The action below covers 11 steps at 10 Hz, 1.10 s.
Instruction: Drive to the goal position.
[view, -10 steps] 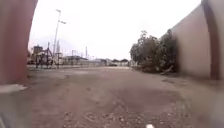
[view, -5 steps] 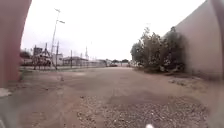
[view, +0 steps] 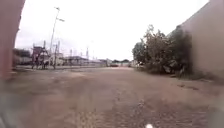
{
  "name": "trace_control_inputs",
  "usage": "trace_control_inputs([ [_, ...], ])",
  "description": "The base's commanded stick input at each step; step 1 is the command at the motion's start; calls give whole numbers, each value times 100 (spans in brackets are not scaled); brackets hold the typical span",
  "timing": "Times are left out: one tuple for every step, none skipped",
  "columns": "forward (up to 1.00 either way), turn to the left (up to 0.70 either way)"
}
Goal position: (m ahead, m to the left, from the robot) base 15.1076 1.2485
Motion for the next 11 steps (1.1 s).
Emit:
trace_control_inputs([
  [100,0],
  [100,0],
  [100,0],
  [100,0],
  [100,0],
  [100,0],
  [100,0],
  [100,0],
  [100,0],
  [100,0],
  [100,0],
])
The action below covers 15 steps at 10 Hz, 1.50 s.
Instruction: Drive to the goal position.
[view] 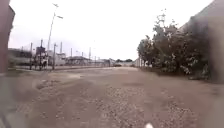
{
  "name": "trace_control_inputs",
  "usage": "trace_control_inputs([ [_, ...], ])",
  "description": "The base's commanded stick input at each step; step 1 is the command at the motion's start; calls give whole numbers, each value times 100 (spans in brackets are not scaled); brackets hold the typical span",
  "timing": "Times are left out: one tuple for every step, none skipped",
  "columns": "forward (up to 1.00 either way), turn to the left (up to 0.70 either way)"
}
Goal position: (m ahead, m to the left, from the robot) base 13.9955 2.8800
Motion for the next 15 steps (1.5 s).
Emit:
trace_control_inputs([
  [100,0],
  [100,0],
  [100,0],
  [100,0],
  [100,0],
  [100,0],
  [100,0],
  [100,-2],
  [100,-5],
  [100,-14],
  [100,0],
  [100,0],
  [100,0],
  [100,0],
  [100,0],
])
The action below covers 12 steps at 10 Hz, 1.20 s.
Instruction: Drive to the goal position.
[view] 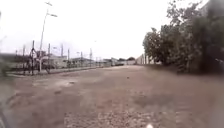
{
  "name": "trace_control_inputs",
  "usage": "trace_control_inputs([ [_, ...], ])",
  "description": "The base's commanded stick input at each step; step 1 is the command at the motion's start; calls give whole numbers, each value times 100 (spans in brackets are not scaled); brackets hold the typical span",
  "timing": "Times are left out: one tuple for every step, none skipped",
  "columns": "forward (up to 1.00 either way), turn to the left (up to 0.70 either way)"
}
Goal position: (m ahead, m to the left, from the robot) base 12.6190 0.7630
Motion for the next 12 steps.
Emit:
trace_control_inputs([
  [100,0],
  [100,35],
  [100,0],
  [100,0],
  [100,0],
  [100,0],
  [100,0],
  [100,0],
  [100,0],
  [100,0],
  [100,0],
  [100,0],
])
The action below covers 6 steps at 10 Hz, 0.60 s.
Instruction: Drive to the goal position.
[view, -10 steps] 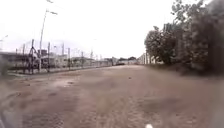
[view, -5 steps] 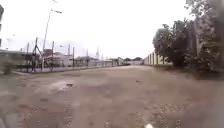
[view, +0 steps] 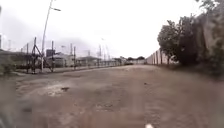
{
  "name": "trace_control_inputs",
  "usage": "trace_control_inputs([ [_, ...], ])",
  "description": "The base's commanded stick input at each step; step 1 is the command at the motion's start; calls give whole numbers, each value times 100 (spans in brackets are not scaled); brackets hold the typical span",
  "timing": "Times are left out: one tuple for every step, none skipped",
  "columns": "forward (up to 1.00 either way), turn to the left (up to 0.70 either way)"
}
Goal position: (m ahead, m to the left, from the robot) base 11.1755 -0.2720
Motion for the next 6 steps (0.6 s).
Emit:
trace_control_inputs([
  [100,0],
  [100,0],
  [100,0],
  [100,0],
  [100,0],
  [100,0],
])
